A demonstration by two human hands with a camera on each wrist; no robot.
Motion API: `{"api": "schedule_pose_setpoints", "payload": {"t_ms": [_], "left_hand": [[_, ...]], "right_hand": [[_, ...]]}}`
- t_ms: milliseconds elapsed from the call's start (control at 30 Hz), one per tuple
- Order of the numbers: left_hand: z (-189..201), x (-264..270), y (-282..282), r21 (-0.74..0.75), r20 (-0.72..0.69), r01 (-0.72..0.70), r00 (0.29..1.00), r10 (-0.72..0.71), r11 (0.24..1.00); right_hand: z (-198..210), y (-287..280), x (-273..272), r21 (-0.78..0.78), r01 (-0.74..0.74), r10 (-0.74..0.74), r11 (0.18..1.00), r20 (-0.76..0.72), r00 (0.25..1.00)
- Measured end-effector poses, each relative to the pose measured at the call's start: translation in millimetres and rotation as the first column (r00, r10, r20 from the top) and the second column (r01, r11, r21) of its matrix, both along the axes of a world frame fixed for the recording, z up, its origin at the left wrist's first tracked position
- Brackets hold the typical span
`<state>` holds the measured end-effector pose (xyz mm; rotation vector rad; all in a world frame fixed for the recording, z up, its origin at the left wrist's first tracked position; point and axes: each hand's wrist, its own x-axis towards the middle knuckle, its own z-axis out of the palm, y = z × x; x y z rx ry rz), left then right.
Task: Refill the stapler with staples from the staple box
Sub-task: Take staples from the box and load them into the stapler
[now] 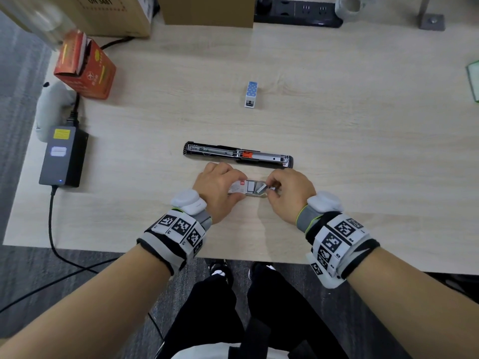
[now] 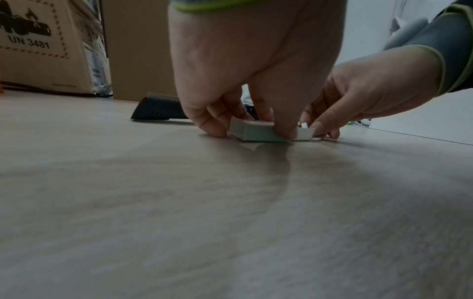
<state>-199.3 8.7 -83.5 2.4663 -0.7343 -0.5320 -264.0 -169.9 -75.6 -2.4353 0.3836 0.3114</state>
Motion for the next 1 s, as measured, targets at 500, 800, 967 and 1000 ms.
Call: {"api": "schedule_pose_setpoints", "payload": {"t_ms": [500,800,967,1000], "left_hand": [[34,2,-29,-0.233,-0.252,-0.193,0.958,0.133,0.953],[55,21,-41,-0.336,-0.705,-0.61,0.668,0.238,0.717],[60,27,-41,-0.322,-0.676,-0.607,0.685,0.272,0.726],[61,28,-40,-0.317,-0.677,-0.611,0.681,0.277,0.725]], "right_hand": [[30,-11,13,0.298,0.085,-0.151,0.951,0.207,0.967],[41,-10,35,0.565,0.144,-0.258,0.812,0.127,0.958],[37,-12,43,0.494,0.099,-0.178,0.864,0.115,0.977],[37,-12,45,0.451,0.069,-0.14,0.89,0.125,0.982]]}}
